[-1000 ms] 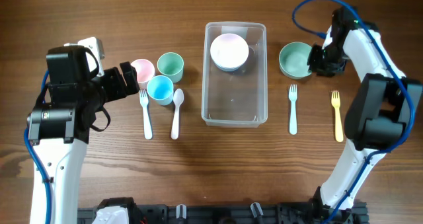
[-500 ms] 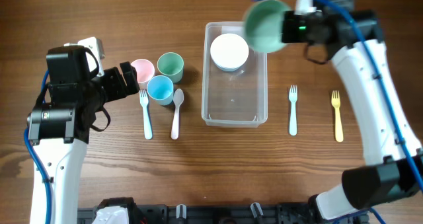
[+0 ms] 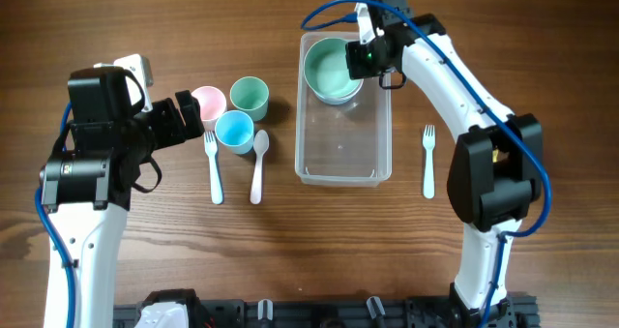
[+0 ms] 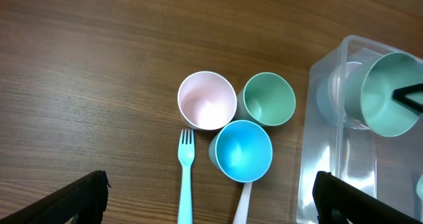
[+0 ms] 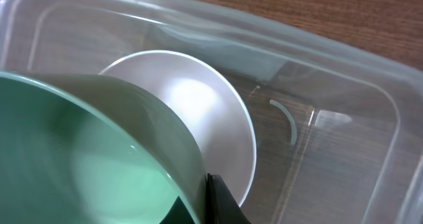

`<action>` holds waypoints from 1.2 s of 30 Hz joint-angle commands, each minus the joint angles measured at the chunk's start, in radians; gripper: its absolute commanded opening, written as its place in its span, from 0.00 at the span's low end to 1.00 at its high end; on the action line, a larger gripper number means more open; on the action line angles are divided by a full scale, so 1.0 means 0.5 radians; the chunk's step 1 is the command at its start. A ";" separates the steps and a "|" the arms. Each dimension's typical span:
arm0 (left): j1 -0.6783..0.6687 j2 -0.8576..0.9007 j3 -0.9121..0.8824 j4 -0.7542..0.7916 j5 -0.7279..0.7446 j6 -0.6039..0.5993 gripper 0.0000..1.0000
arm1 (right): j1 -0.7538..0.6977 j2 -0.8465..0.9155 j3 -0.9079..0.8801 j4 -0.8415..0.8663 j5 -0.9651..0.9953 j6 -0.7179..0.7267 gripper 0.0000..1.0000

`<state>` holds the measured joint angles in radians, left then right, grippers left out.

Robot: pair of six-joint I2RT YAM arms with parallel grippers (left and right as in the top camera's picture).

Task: Pack container
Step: 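Place the green bowl into the stacked bowls in the container, then grasp the light-blue fork on the right with the right gripper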

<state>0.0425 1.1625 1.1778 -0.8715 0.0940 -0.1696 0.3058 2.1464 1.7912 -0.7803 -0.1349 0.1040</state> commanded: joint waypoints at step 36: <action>0.012 0.009 0.038 0.004 -0.012 0.033 1.00 | -0.552 -0.814 -1.823 0.407 0.127 0.369 0.54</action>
<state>0.0425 1.1625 1.1786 -0.8722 0.0940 -0.1696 0.0235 1.7355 0.9386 -0.6704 -0.0757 0.2729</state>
